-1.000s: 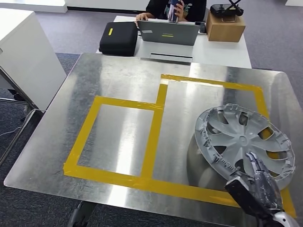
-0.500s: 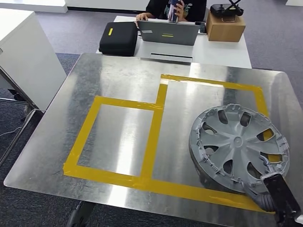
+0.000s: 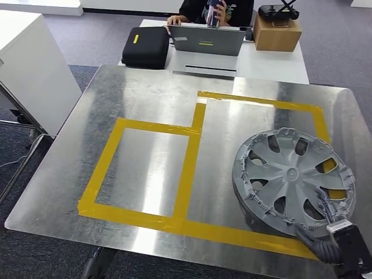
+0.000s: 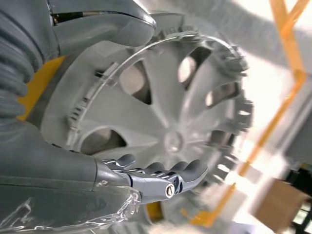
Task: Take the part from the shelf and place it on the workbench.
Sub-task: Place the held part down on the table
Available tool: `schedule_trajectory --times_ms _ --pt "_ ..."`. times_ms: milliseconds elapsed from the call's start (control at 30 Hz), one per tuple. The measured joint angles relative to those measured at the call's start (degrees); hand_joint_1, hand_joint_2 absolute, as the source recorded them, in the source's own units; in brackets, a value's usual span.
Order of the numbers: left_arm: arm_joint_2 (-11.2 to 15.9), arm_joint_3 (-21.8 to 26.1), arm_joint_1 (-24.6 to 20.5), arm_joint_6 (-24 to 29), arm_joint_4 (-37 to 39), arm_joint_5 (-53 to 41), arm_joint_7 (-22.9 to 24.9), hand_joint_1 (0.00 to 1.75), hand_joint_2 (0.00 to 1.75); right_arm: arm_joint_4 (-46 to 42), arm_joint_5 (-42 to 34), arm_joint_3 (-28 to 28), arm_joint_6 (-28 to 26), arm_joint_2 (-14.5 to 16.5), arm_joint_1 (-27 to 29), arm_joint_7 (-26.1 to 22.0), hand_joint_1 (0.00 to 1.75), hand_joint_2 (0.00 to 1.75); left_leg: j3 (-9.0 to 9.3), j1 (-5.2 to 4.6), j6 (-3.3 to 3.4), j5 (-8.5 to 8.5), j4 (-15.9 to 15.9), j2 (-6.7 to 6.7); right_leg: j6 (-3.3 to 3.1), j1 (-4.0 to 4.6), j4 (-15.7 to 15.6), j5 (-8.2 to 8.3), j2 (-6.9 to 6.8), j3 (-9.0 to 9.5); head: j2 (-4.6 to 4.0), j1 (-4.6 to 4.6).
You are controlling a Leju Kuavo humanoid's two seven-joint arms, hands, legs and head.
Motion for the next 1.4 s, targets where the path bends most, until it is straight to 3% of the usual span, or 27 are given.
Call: schedule_trajectory --times_ms 133,200,267,333,400,467,500,533,600,667,700,800,833,900,967,1000,1033,1067,1133,1200,1267,1333,1400 --pt "0.1 0.1 0.3 -1.4 0.0 1.4 -1.1 0.00 0.00 -4.5 5.9 2.2 -5.4 3.5 2.5 -8.5 0.00 0.00 0.01 -0.14 0.23 -0.20 0.2 -0.01 0.11 -0.15 -0.2 -0.01 -0.01 0.03 0.00 -0.01" --pt "0.1 0.4 0.4 -2.1 0.0 2.2 -1.3 0.00 0.00 -7.8 11.8 4.6 -12.4 6.5 4.7 -13.7 0.00 0.00 0.03 -0.27 0.52 -0.37 0.2 -0.02 0.28 -0.30 -0.2 -0.07 -0.02 0.06 0.00 -0.03" --pt "0.0 0.9 0.4 -2.5 0.0 3.2 -1.7 0.00 0.00 -11.6 18.6 7.9 -22.6 10.2 7.9 -19.1 0.00 0.00 0.17 -0.24 0.85 -0.15 -0.2 0.00 0.58 -0.33 -0.3 -0.04 -0.03 0.18 0.00 -0.04" --pt "-0.3 1.5 0.3 -2.6 -0.1 4.2 -2.1 0.00 0.00 -14.9 22.4 11.6 -32.8 13.2 11.2 -22.6 0.00 0.00 0.69 0.07 1.25 0.46 -1.2 0.19 0.84 -0.29 0.9 -1.20 -0.25 -0.25 0.00 0.03" --pt "-0.6 2.1 0.1 -2.6 -0.1 4.9 -2.2 0.00 0.00 -16.8 23.7 14.8 -40.0 15.6 13.5 -24.2 0.00 0.00 1.05 0.31 1.46 0.80 -1.9 0.57 1.04 -0.36 6.0 -4.43 -0.61 -2.70 0.00 0.12" --pt "-0.8 2.6 0.0 -2.6 -0.2 5.4 -2.2 0.00 0.00 -17.4 24.6 16.4 -44.6 17.5 14.8 -25.0 0.00 0.00 0.97 0.33 1.49 0.81 -1.9 0.97 1.45 -0.58 13.3 -7.28 -0.79 -6.56 0.00 0.12" --pt "-0.9 2.8 -0.1 -2.6 -0.2 5.7 -2.2 0.00 0.00 -17.4 24.9 16.7 -46.6 18.3 15.3 -24.9 0.00 0.00 0.95 0.34 1.46 0.83 -1.9 1.11 1.67 -0.74 15.2 -7.26 -0.84 -7.75 0.00 0.11" --pt "-1.0 3.0 -0.2 -2.6 -0.2 6.0 -2.2 0.00 0.00 -17.3 25.3 16.6 -48.6 19.0 15.6 -24.0 0.00 0.00 0.93 0.39 1.37 0.85 -1.9 1.19 1.88 -0.91 15.3 -6.12 -0.90 -8.05 0.00 0.12" --pt "-1.2 3.4 -0.3 -2.6 -0.3 6.6 -2.1 0.00 0.00 -17.1 26.8 15.1 -50.7 20.0 15.3 -19.8 0.00 0.00 0.89 0.56 0.97 0.91 -1.7 1.22 2.26 -1.34 8.8 -1.59 -1.08 -5.31 0.00 0.14" --pt "-1.2 3.6 -0.4 -2.4 -0.4 7.0 -1.9 0.00 0.00 -16.8 30.3 11.7 -51.2 20.6 14.2 -13.9 0.00 0.00 0.64 0.58 0.18 1.02 -1.3 1.11 2.15 -1.34 2.6 1.47 -1.00 -2.19 0.00 0.08" --pt "-1.1 3.8 -0.3 -2.2 -0.4 7.0 -1.8 0.00 0.00 -16.6 32.3 9.7 -51.2 20.9 13.6 -11.1 0.00 0.00 0.45 0.56 -0.29 1.18 -1.2 1.04 1.89 -1.23 1.2 1.91 -0.90 -1.64 0.00 0.07" --pt "-1.0 4.3 -0.1 -1.6 -0.5 7.4 -1.5 0.00 0.00 -16.3 36.9 3.6 -51.2 21.5 11.7 -2.5 0.00 0.00 -0.27 0.76 -1.65 1.70 -1.0 0.88 0.49 -0.97 0.9 2.60 -0.78 -2.62 0.00 -0.04" --pt "-1.0 4.4 0.0 -1.5 -0.5 7.6 -1.5 0.00 0.00 -16.2 37.5 1.7 -51.2 21.7 10.9 -0.1 0.00 0.00 -0.67 0.86 -1.98 0.92 -0.4 0.85 -0.06 -1.00 0.8 3.00 -0.85 -2.99 0.00 -0.14" --pt "-0.9 4.5 0.1 -1.4 -0.5 7.9 -1.5 0.00 0.00 -15.3 37.0 -2.2 -51.2 22.1 9.2 3.1 0.00 0.00 -2.20 0.99 -2.36 -3.21 3.7 0.80 -0.96 -1.08 0.7 3.92 -1.07 -3.81 0.00 -0.43" --pt "-0.9 4.7 0.1 -1.3 -0.5 8.0 -1.6 0.00 0.00 -13.0 34.1 -6.6 -51.2 22.4 7.2 4.2 0.00 0.00 -4.01 1.00 -2.50 -7.85 10.6 0.81 -1.24 -0.97 0.7 4.82 -1.24 -5.00 0.00 -0.64" --pt "-0.9 4.7 0.2 -1.2 -0.5 8.0 -1.6 0.00 0.00 -11.3 31.8 -9.0 -51.2 22.5 6.0 4.1 0.00 0.00 -4.24 1.00 -2.49 -8.83 12.9 0.81 -1.26 -0.92 0.7 5.27 -1.29 -5.59 0.00 -0.65" --pt "-0.9 4.8 0.2 -1.2 -0.5 8.0 -1.6 0.00 0.00 -9.0 29.0 -11.5 -51.2 22.6 4.7 3.4 0.00 0.00 -3.63 0.98 -2.43 -8.64 13.4 0.81 -1.23 -0.87 0.8 5.71 -1.31 -6.17 0.00 -0.65" --pt "-0.8 4.8 0.3 -1.1 -0.5 8.0 -1.6 0.00 0.00 -6.2 25.9 -14.3 -51.2 22.7 3.1 1.8 0.00 0.00 -1.98 0.96 -2.30 -7.43 11.7 0.81 -1.15 -0.85 0.8 6.15 -1.30 -6.71 0.00 -0.67" --pt "-0.7 4.9 0.3 -1.0 -0.5 8.1 -1.8 0.00 0.00 1.5 19.7 -20.5 -51.2 22.9 -1.0 -4.5 0.00 0.00 3.40 0.87 -1.82 -4.64 3.8 0.78 -0.82 -0.82 0.9 6.98 -1.25 -7.59 0.00 -0.70" --pt "-0.7 5.0 0.3 -0.8 -0.6 8.1 -2.0 0.00 0.00 12.6 16.5 -28.7 -51.2 23.1 -6.6 -15.0 0.00 0.00 7.19 0.64 -1.25 -3.67 -2.5 0.71 -0.16 -0.78 0.7 7.91 -1.19 -8.04 0.00 -0.68" --pt "-0.7 5.2 0.4 -0.7 -0.6 8.1 -2.1 0.00 0.00 24.6 17.8 -38.7 -51.2 23.5 -12.8 -23.5 0.00 0.00 7.46 0.29 -0.59 -3.40 -3.8 0.66 0.75 -0.86 0.3 8.92 -1.17 -8.14 0.01 -0.83" --pt "-0.8 5.3 0.5 -0.6 -0.6 8.1 -2.1 0.00 0.00 34.0 20.9 -49.1 -51.3 23.9 -17.5 -24.0 0.00 0.00 6.67 0.34 0.38 -2.26 -4.3 0.65 1.49 -1.10 0.5 8.64 -1.25 -8.47 0.01 -0.94" --pt "-0.9 5.5 0.8 -0.6 -0.6 8.1 -2.1 0.00 0.00 40.3 23.4 -57.0 -51.3 24.1 -19.9 -19.1 0.00 0.00 5.50 0.45 1.25 -0.91 -4.7 0.65 1.81 -1.21 3.9 4.43 -1.30 -9.86 0.00 -0.62"
